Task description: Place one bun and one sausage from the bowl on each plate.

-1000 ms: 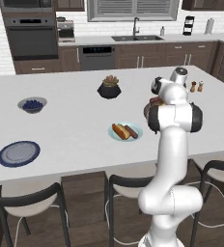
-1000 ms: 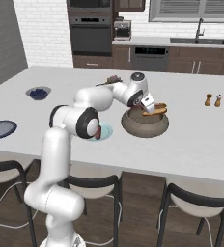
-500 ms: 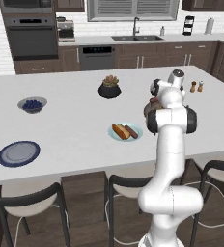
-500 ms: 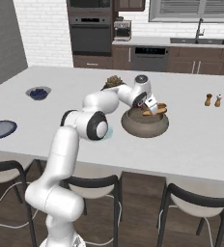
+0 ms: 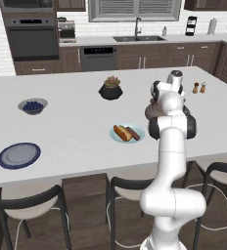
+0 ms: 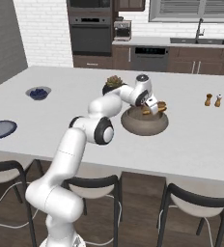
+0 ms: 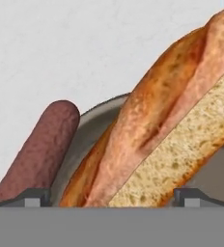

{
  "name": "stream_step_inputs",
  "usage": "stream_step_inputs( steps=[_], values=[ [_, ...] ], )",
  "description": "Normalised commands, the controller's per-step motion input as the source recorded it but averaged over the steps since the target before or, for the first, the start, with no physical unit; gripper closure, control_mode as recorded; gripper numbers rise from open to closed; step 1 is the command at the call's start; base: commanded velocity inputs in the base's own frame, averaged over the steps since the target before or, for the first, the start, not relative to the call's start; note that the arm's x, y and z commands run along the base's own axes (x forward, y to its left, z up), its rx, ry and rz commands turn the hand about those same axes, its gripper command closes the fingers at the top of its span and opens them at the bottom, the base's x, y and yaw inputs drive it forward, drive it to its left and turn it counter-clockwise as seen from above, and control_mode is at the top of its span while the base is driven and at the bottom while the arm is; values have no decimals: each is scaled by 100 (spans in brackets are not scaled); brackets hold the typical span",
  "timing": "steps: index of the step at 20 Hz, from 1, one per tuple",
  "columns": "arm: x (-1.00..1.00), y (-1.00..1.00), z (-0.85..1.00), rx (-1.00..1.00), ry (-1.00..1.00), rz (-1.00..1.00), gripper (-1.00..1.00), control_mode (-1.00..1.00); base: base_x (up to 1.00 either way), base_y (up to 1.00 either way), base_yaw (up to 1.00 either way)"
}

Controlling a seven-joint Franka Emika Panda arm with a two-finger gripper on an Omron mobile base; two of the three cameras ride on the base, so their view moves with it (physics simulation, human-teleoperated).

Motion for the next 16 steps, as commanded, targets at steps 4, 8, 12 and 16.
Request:
stream_step_inputs(
  steps=[4, 8, 12, 16],
  values=[
    [0, 0, 0, 0, 3, -2, -100, -100, 0, 0, 0],
    [0, 0, 0, 0, 0, -3, -100, -100, 0, 0, 0],
    [0, 0, 0, 0, 0, -3, -100, -100, 0, 0, 0],
    [-17, -1, -11, 0, 1, -9, -100, -100, 0, 0, 0]
  ],
)
